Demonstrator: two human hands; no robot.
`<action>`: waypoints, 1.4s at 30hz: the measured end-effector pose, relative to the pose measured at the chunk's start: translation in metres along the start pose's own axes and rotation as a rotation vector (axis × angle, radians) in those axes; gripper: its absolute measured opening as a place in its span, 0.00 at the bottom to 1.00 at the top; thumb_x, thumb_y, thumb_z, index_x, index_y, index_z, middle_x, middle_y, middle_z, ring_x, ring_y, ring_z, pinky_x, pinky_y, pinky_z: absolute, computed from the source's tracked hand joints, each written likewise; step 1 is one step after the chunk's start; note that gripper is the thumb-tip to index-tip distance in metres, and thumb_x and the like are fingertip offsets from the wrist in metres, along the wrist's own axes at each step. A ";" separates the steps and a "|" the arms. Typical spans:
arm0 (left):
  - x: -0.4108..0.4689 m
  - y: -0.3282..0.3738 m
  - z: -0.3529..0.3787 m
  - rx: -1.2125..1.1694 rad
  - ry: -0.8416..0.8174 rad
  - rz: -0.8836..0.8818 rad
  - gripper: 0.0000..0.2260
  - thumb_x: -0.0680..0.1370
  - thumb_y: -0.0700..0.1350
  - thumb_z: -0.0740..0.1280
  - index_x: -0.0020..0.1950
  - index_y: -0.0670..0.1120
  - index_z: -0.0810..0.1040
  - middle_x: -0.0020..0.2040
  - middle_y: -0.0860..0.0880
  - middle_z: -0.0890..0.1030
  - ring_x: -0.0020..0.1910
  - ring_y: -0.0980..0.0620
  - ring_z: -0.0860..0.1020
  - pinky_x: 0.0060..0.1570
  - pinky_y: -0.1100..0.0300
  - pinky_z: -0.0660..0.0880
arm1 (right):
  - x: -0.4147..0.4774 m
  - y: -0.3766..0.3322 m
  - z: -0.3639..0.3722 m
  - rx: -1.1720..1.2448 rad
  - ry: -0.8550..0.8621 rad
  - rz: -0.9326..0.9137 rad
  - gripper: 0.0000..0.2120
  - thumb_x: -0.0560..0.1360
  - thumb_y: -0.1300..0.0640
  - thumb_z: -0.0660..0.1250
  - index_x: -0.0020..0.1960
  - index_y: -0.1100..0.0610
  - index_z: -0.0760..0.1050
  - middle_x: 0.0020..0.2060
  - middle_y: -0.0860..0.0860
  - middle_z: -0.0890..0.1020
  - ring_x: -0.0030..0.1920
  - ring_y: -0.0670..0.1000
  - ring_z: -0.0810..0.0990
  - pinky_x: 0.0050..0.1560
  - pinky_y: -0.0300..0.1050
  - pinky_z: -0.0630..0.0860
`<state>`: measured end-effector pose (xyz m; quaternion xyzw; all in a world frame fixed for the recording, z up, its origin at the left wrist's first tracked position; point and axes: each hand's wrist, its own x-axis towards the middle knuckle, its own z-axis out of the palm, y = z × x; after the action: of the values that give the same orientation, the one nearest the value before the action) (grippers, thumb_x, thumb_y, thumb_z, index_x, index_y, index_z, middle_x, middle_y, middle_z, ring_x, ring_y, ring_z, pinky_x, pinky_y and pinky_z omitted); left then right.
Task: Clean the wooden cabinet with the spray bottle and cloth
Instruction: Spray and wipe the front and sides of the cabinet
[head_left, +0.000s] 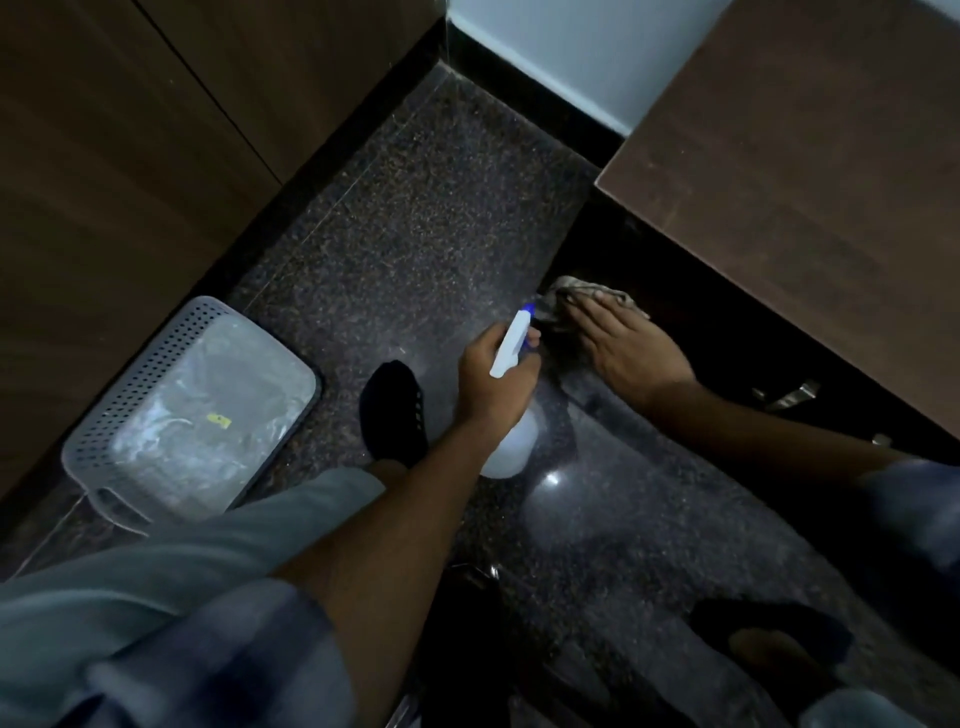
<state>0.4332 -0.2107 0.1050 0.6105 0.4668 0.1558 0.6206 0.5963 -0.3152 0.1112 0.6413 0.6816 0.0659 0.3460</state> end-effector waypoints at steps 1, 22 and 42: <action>0.002 -0.001 0.003 0.008 -0.003 -0.009 0.13 0.75 0.32 0.69 0.45 0.51 0.82 0.37 0.57 0.80 0.34 0.64 0.78 0.35 0.71 0.73 | -0.008 0.004 0.008 0.004 0.062 0.009 0.27 0.84 0.60 0.41 0.80 0.69 0.55 0.81 0.61 0.56 0.81 0.61 0.55 0.80 0.55 0.45; 0.036 -0.044 0.020 0.009 -0.038 -0.232 0.12 0.78 0.35 0.69 0.44 0.53 0.83 0.34 0.53 0.79 0.33 0.54 0.76 0.40 0.59 0.73 | 0.013 -0.009 0.023 -0.055 0.106 -0.003 0.28 0.82 0.62 0.38 0.80 0.67 0.50 0.81 0.61 0.55 0.81 0.60 0.54 0.79 0.56 0.43; 0.029 -0.060 0.024 -0.036 -0.018 -0.219 0.09 0.77 0.31 0.68 0.45 0.44 0.82 0.37 0.51 0.80 0.38 0.49 0.79 0.45 0.48 0.82 | 0.045 -0.038 0.074 -0.141 -0.176 -0.252 0.26 0.85 0.53 0.52 0.78 0.67 0.62 0.78 0.68 0.57 0.80 0.68 0.54 0.80 0.62 0.45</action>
<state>0.4446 -0.2156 0.0349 0.5459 0.5224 0.0901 0.6489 0.6086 -0.3069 0.0175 0.5283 0.7175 0.0132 0.4538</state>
